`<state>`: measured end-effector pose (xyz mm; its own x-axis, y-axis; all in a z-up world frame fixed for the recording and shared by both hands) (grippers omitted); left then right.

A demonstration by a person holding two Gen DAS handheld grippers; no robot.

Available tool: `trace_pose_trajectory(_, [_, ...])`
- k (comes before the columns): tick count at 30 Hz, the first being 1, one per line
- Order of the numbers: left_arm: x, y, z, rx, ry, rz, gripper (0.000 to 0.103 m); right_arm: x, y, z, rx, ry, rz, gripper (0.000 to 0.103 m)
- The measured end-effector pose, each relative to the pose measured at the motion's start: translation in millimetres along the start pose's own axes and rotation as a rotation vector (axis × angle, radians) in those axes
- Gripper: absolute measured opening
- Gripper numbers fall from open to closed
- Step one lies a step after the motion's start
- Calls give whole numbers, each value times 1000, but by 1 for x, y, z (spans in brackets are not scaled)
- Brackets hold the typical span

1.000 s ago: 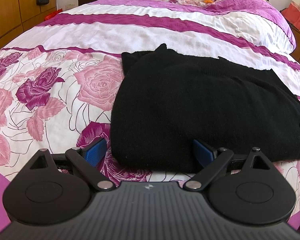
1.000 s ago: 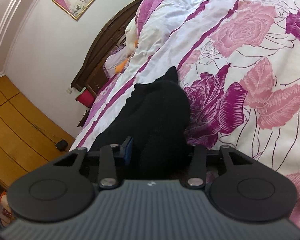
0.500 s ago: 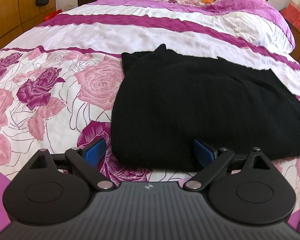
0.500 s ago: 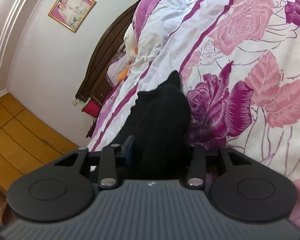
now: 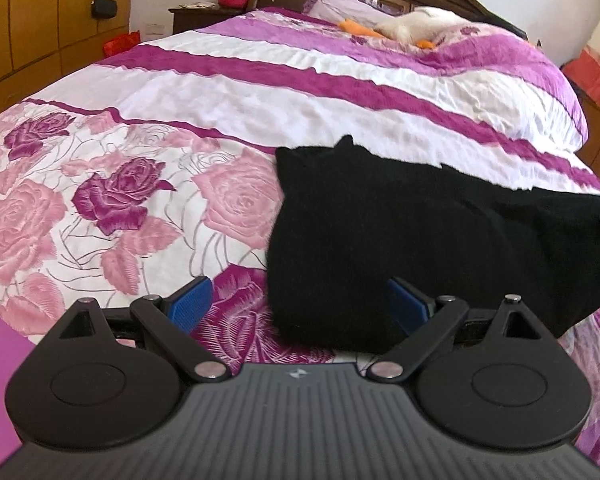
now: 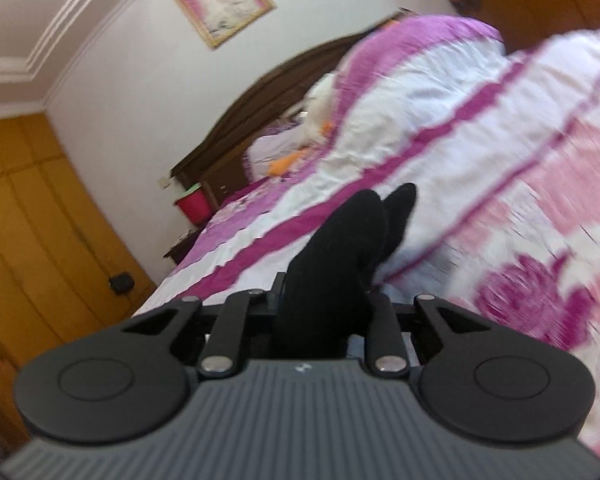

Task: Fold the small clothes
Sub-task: 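Grasp the cardigan corner with the right gripper and lift it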

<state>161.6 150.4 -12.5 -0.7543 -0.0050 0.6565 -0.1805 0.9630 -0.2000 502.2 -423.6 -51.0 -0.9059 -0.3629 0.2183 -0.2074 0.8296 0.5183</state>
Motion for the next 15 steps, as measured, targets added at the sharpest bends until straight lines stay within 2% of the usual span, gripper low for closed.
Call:
trace_pose_trajectory(9, [8,15,0,33,-21,-7,96,-8,80,9,245,23,-111,22])
trace_pose_trajectory(15, [9,28,1,65,-23,-15,96,-21,127,47,413,132,-209,22])
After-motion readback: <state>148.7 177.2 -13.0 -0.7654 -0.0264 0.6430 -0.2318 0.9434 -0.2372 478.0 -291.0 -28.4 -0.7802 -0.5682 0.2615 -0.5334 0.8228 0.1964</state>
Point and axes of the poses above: each gripper's, at about its wrist camera, not at the fingertips, and x roughly against the way its jaws point, y to its left, z to its underside, the point moved 6 cm from there along -x, roughly the way its jaws point, and after that the axes turned 3 degrees about z, right-handed, at the moved point
